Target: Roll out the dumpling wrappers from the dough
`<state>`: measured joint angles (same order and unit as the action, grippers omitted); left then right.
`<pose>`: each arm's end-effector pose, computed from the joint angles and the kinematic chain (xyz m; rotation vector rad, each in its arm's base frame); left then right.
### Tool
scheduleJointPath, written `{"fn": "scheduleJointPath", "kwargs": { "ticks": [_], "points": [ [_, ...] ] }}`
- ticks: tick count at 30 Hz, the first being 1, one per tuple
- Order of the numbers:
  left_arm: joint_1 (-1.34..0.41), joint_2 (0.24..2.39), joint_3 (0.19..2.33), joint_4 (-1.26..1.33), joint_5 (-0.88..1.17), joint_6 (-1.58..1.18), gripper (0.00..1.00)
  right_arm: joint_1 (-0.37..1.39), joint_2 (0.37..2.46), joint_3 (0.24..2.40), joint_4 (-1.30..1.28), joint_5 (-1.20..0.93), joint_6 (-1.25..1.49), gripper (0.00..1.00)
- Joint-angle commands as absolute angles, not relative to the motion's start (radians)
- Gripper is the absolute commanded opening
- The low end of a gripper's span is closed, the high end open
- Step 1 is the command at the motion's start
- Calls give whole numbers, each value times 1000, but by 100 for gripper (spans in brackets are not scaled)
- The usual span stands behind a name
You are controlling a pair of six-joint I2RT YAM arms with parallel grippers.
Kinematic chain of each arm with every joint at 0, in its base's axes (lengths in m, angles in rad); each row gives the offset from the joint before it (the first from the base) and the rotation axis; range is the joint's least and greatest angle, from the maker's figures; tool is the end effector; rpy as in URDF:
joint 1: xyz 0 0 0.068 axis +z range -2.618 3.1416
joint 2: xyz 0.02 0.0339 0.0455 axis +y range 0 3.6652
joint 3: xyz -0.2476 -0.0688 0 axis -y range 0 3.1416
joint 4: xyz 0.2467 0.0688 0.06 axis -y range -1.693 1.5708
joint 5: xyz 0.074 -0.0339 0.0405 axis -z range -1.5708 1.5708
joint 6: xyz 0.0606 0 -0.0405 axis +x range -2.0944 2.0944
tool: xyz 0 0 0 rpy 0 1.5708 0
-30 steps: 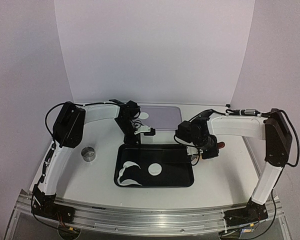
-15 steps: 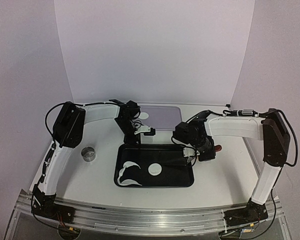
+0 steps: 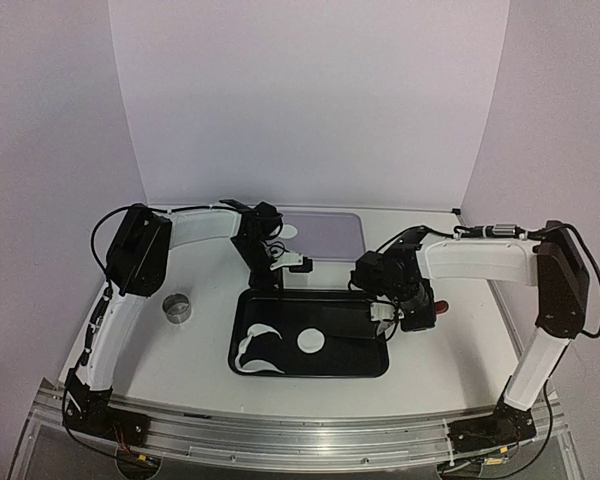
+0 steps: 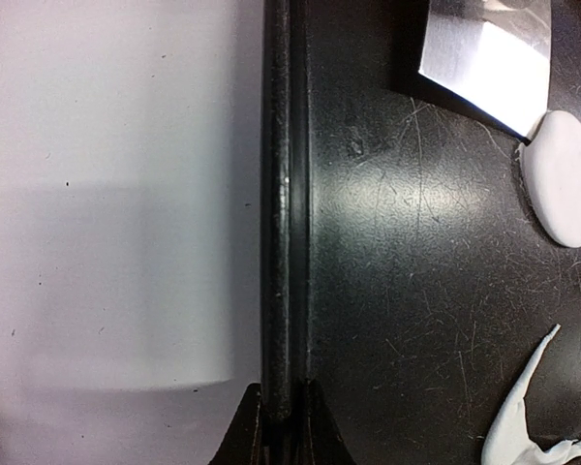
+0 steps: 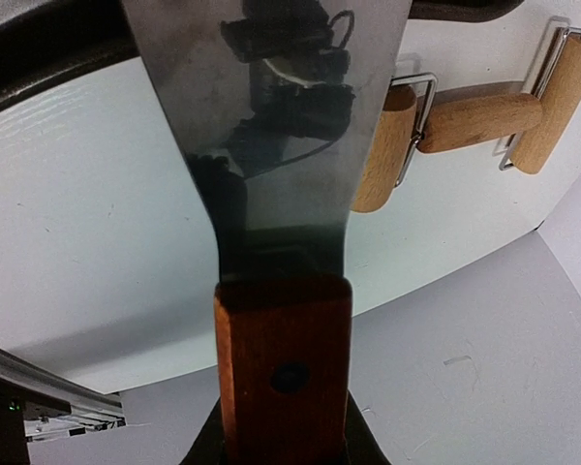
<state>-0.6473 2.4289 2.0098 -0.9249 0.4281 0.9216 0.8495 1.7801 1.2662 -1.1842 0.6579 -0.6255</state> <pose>0.3726 -0.3132 0.1040 2.0326 1.9381 -0.5609 0.2261 0.2010 0.1657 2.0126 -2.1207 1.0124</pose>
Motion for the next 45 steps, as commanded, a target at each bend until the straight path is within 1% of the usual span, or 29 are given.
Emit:
{"fn": "scheduleJointPath", "kwargs": {
  "ticks": [1,8,17,20,26,31,39,45],
  "points": [
    [-655,2474,2035,-812,329,970,0,900,1731,1239,-1293,572,-683,0],
    [-655,2476,2029,-812,319,969,0,946,1684,1198,-1324,536,-681,0],
    [-655,2474,2027,-813,308,969,0,999,1672,1171,-1348,483,-658,0],
    [-655,2477,2030,-817,308,970,0,999,1657,1157,-1360,499,-637,0],
    [-657,2475,2043,-820,332,964,0,997,1739,1227,-1351,512,-572,0],
    [-657,2471,2050,-832,330,969,0,978,1754,1234,-1352,553,-539,0],
    [-662,2468,2068,-850,340,968,0,928,1771,1260,-1344,657,-546,0],
    [-661,2470,2069,-847,341,966,0,929,1800,1297,-1334,659,-559,0]
  ]
}}
